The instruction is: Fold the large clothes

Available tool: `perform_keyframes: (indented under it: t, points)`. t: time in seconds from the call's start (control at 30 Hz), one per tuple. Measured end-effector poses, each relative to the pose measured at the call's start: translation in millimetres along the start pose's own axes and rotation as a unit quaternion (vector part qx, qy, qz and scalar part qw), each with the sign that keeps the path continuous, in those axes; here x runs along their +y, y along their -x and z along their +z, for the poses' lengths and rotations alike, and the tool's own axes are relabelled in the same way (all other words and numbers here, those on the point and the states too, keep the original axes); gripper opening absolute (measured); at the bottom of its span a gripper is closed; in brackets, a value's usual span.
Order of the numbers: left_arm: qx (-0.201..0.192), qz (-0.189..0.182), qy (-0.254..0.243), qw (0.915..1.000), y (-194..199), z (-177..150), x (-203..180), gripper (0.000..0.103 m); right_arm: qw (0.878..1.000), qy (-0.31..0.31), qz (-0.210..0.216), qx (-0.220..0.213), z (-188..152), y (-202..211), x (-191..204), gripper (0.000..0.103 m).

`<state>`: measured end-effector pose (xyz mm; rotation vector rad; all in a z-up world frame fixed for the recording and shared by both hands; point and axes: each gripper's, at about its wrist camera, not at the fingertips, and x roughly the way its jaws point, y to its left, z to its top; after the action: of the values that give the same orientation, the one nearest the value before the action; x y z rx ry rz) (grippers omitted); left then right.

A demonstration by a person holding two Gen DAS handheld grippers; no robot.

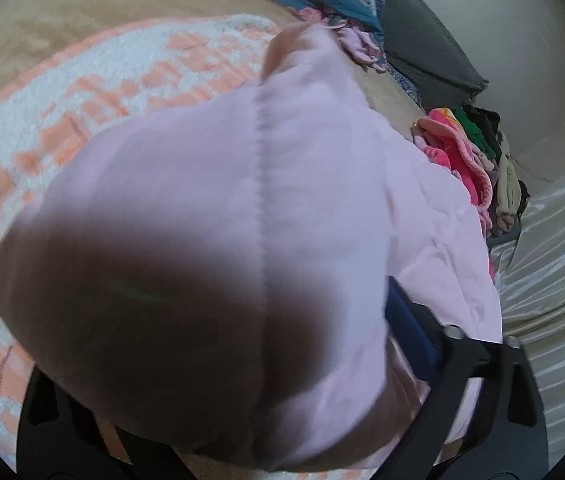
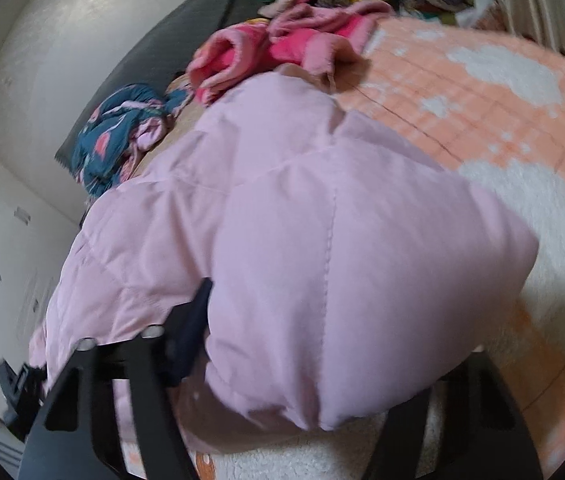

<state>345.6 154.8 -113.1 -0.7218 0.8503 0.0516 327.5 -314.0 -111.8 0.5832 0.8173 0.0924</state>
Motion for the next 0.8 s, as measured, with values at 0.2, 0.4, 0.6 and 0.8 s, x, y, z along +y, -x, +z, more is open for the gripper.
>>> perform_keyframes:
  t: [0.2,0.4,0.6,0.8]
  points:
    - [-0.027,0.031,-0.097,0.9944,20.1,1.6,-36.9,0.04,0.995,0.093,-0.03,-0.01,0.4,10.0,28.8,0.038]
    - [-0.044,0.045,-0.159,0.9853,46.7,9.0,-64.2,0.03,0.981,0.186,-0.038,-0.042,-0.9,40.2,64.1,0.032]
    - [-0.068,0.049,-0.208,0.9746,80.2,7.8,-82.0,0.027,0.952,0.291,-0.023,-0.094,-11.8,91.0,111.7,0.03]
    - [-0.088,0.053,-0.237,0.966,114.5,-3.5,-87.5,0.027,0.932,0.342,0.001,-0.119,-38.8,135.3,135.0,0.03]
